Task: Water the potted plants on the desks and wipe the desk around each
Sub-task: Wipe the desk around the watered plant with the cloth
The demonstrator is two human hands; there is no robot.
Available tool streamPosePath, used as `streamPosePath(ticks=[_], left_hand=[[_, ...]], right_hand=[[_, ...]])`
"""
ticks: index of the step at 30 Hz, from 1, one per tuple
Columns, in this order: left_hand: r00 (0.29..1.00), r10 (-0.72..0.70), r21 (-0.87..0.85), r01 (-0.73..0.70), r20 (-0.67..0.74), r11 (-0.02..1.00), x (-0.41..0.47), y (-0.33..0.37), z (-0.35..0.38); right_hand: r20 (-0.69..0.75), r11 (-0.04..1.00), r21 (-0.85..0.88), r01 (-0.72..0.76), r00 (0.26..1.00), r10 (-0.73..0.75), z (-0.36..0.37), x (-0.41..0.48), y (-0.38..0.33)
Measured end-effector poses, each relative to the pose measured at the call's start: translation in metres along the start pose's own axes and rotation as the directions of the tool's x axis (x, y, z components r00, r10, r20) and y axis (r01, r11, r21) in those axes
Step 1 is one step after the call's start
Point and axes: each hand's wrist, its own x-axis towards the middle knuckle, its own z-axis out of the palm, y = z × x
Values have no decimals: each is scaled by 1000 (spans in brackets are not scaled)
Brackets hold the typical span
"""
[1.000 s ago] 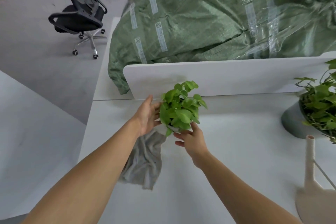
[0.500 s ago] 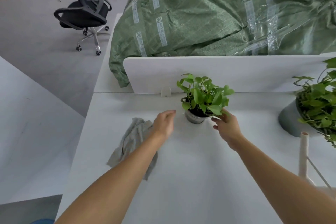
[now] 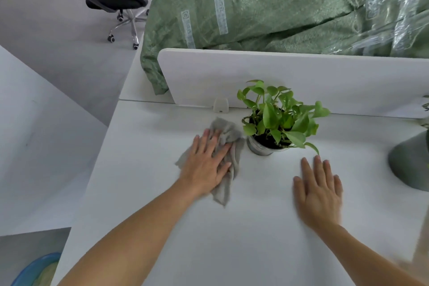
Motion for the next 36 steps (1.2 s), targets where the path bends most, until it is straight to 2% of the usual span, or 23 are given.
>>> streamPosePath(ticks=[4, 6, 8, 10, 12, 13, 15, 18, 20, 21, 22, 23, 24, 26, 28, 29, 30, 32, 34, 36], left_hand=[[970, -245, 29, 245, 5, 969, 50, -24, -10], [919, -394, 9, 394, -34, 919, 44, -36, -5], [839, -541, -33, 540, -60, 841, 30, -51, -5], [790, -612, -4, 613, -26, 790, 28, -60, -9], [759, -650, -60, 647, -44, 760, 41, -49, -11], [759, -649, -121, 641, -54, 758, 49, -34, -12], [830, -554, -173, 538, -61, 825, 62, 10, -6], [972, -232, -115, 225, -45, 967, 47, 50, 2], [999, -30, -43, 28, -37, 999, 26, 25, 2], [999, 5, -2, -5, -46, 1000, 16, 2, 5], [998, -41, 25, 42, -45, 999, 7, -25, 7], [985, -168, 33, 170, -48, 985, -1, -52, 7], [939, -342, 9, 343, -41, 939, -9, -77, 4], [771, -636, -77, 636, 28, 768, -14, -100, 0], [619, -775, -159, 784, 125, 600, 2, -81, -4], [598, -789, -176, 799, 138, 575, 11, -59, -5], [629, -768, -186, 775, 124, 605, 20, -34, -4], [770, -636, -182, 633, 53, 752, 23, 16, 5], [900, -437, -145, 432, -3, 890, -3, 54, 12], [972, -231, -95, 228, -27, 969, -39, 67, 19]], right_hand=[[2, 1000, -11, -4, 1000, 4, 0, 2, 1], [6, 1000, -10, -3, 1000, 3, 0, 2, 2], [13, 1000, -12, -6, 1000, 6, 0, 3, 2], [9, 1000, -4, -7, 1000, 7, 0, 3, 2], [9, 1000, -5, -1, 1000, 1, 0, 5, 2], [10, 1000, -6, 1, 1000, -1, 0, 5, 2], [6, 1000, -2, -3, 1000, 3, 0, 4, 2], [2, 1000, 2, 1, 1000, -1, -1, 5, 1], [-5, 1000, 2, 3, 1000, -3, -2, 4, 2], [-5, 1000, 3, 5, 1000, -5, -2, 4, 2], [-5, 1000, 5, 8, 1000, -8, -2, 4, 2], [-7, 1000, 7, 11, 1000, -11, -2, 3, 3], [-8, 1000, 6, 12, 1000, -12, -2, 3, 3], [-14, 1000, 1, 13, 1000, -12, 0, 4, 3], [-13, 1000, -11, 16, 1000, -16, 0, 4, 2], [-15, 1000, -15, 17, 1000, -18, 1, 4, 2], [-19, 1000, -13, 18, 1000, -18, 1, 4, 3], [-25, 1000, -9, 20, 999, -21, 0, 3, 5], [-20, 1000, -4, 31, 999, -31, 0, 1, 5], [-18, 999, -5, 34, 999, -34, 0, 3, 6]])
